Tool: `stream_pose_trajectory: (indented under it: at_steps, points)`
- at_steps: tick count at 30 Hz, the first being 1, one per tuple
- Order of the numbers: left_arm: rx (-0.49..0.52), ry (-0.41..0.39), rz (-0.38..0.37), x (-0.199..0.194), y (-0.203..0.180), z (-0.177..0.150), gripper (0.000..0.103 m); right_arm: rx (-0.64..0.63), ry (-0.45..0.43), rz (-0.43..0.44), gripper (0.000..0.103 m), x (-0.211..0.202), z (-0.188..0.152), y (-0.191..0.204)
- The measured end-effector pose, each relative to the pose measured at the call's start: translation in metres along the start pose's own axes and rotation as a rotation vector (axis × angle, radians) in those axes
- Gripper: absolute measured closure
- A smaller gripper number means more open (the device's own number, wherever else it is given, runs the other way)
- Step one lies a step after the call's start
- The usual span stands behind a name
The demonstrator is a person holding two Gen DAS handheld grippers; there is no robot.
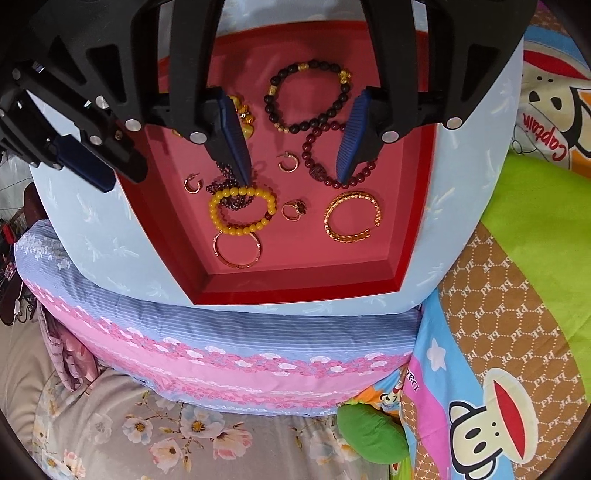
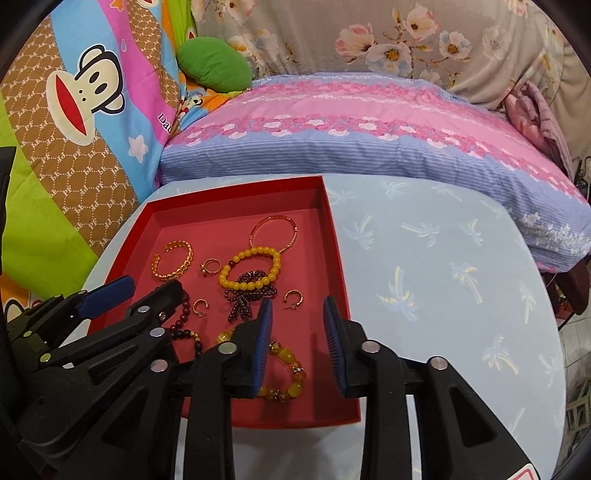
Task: Organize jewelry
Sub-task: 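Withdraw both open tools from the box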
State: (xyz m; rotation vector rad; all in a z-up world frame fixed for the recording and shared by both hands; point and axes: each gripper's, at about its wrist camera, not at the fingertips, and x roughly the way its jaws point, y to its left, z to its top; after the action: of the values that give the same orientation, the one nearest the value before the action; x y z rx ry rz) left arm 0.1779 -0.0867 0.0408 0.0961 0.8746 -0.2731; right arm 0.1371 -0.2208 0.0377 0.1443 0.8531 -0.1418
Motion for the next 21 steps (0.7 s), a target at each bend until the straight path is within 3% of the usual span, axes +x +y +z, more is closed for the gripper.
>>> stream_pose_trajectory:
  at_steps: [4,12,21]
  points:
    - [-0.003,-0.005,0.020,-0.012,0.003,-0.008,0.047,-0.001,-0.009,-0.003,0.064,-0.012,-0.007,-0.002]
    - [-0.009,0.010,0.035,-0.027,0.005,-0.025,0.039,-0.004,0.003,-0.016,0.063,-0.025,-0.023,-0.002]
    - [-0.035,-0.008,0.070,-0.045,0.011,-0.042,0.024,0.023,-0.005,-0.030,0.044,-0.042,-0.040,-0.010]
